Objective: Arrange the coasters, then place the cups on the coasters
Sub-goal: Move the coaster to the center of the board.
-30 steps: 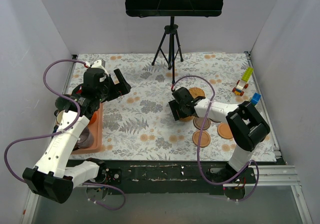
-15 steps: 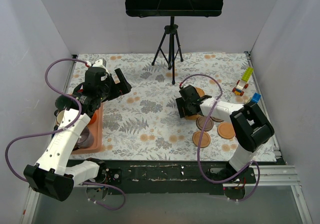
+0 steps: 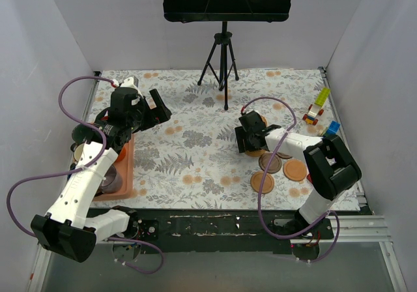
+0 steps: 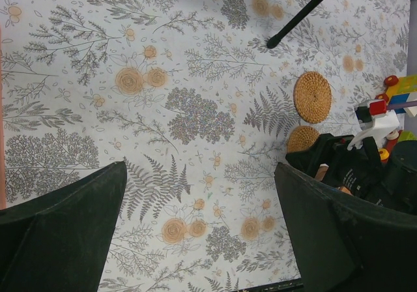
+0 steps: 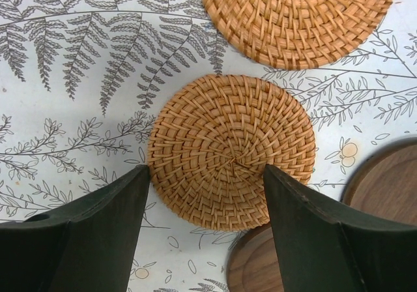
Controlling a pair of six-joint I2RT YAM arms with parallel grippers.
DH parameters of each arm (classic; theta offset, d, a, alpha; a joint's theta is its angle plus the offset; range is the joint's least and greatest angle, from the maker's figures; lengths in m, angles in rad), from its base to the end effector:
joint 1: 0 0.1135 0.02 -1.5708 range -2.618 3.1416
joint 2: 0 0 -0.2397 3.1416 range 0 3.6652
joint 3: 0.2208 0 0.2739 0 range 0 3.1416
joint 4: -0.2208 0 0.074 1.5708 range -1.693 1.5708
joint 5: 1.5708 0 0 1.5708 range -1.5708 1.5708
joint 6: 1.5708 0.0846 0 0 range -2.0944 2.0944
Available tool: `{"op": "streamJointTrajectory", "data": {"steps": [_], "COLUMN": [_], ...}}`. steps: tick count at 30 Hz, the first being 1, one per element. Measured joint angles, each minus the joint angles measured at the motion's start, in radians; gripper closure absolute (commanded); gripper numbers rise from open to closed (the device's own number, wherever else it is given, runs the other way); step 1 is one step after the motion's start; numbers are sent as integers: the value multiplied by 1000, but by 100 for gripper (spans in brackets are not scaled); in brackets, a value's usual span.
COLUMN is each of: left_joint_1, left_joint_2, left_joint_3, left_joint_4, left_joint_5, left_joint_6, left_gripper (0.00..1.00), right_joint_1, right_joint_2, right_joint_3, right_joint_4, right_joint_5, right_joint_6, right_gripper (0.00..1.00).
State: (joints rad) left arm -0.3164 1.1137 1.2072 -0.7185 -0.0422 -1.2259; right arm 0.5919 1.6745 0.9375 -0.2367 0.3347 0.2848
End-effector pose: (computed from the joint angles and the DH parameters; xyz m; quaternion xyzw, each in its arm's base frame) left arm 0.2893 -0.0910 0.3205 -0.3996 0.7954 -0.3039 0.3396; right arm 0.3222 0.1831 0.0894 -0.0957 0.9388 -0.0211 0.3302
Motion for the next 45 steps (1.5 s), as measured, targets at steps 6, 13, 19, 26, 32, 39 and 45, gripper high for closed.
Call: {"op": "streamJointTrajectory", "data": {"steps": [6, 13, 19, 26, 32, 39, 45], "left_joint_1": [0, 0, 0, 0, 0, 0, 0], "left_joint_2": [-1, -3, -3, -3, -3, -3, -3], "left_joint_3": [0, 0, 0, 0, 0, 0, 0], "left_joint_4": [1, 1, 1, 1, 1, 1, 1], "left_joint_5": [0, 0, 0, -1, -3, -3, -3], "left_joint_6": [0, 0, 1, 3, 3, 6, 6], "left_gripper": [2, 2, 2, 2, 2, 2, 2], "right_joint_1": [-19, -27, -31, -34, -35, -36, -43], "right_joint_2": [-2, -2, -1, 4, 21, 23, 24], "right_joint_3": [-1, -1, 2, 11, 40, 49, 63], "right_joint_4": [-5, -7, -11, -23, -52, -66, -103], "right_joint_5": [0, 0, 0, -3, -7, -8, -2], "right_joint_6": [1, 1, 0, 0, -6, -11, -23], "right_gripper": [23, 23, 23, 23, 21, 21, 20]}}
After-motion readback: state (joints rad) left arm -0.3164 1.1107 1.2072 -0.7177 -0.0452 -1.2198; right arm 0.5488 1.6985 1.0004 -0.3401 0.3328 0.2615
